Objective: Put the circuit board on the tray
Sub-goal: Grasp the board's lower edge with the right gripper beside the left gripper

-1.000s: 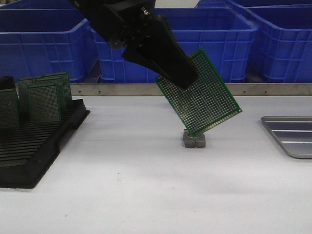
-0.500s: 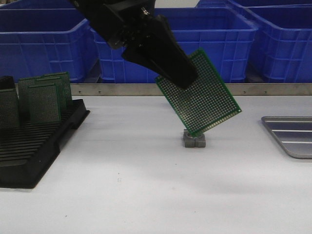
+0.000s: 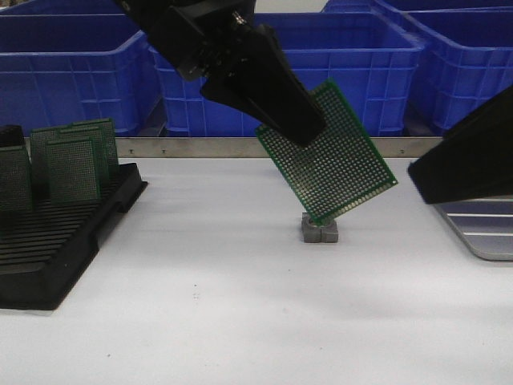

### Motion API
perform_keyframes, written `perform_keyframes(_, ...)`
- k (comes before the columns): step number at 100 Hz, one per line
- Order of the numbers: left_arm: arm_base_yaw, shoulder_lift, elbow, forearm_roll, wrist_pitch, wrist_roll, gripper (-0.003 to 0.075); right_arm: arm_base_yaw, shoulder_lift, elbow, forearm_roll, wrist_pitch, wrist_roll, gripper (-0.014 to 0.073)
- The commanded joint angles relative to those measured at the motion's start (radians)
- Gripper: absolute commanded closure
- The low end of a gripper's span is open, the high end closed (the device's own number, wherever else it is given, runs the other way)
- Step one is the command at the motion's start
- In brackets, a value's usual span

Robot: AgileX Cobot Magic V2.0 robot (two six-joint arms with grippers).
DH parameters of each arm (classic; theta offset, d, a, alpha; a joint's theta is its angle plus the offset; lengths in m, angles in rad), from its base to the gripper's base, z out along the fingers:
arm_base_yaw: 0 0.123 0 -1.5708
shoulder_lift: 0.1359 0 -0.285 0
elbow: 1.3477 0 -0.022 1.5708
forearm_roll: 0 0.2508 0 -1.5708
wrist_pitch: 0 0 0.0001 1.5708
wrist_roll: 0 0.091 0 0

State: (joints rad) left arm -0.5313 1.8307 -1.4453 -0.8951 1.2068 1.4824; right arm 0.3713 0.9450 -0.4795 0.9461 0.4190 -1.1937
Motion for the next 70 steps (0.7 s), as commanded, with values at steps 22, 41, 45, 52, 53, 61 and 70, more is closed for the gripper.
perform_keyframes(22,-0.006,-0.057,-0.033,-0.07,0.064,-0.011,0.0741,0.003,0.198,-0.156,0.218,0.014,-0.235,0.0108)
perform_keyframes(41,-0.006,-0.057,-0.033,-0.07,0.064,-0.011,0.0741,0.003,0.339,-0.226,0.23,0.167,-0.24,0.0177)
perform_keyframes(45,-0.006,-0.057,-0.033,-0.07,0.064,-0.011,0.0741,0.003,0.362,-0.234,0.234,0.181,-0.24,0.0232)
perform_keyframes(52,-0.006,-0.057,-0.033,-0.07,0.064,-0.011,0.0741,0.003,0.385,-0.243,0.241,0.195,-0.24,0.0344)
perform_keyframes(53,-0.006,-0.057,-0.033,-0.07,0.064,-0.011,0.0741,0.003,0.387,-0.244,0.242,0.195,-0.24,0.0356)
perform_keyframes(61,-0.006,-0.057,-0.033,-0.07,0.064,-0.011,0.0741,0.003,0.391,-0.246,0.244,0.195,-0.24,0.0485)
perform_keyframes(70,-0.006,-0.057,-0.033,-0.07,0.053,-0.011,0.074,0.003,0.391,-0.246,0.244,0.195,-0.24,0.0608)
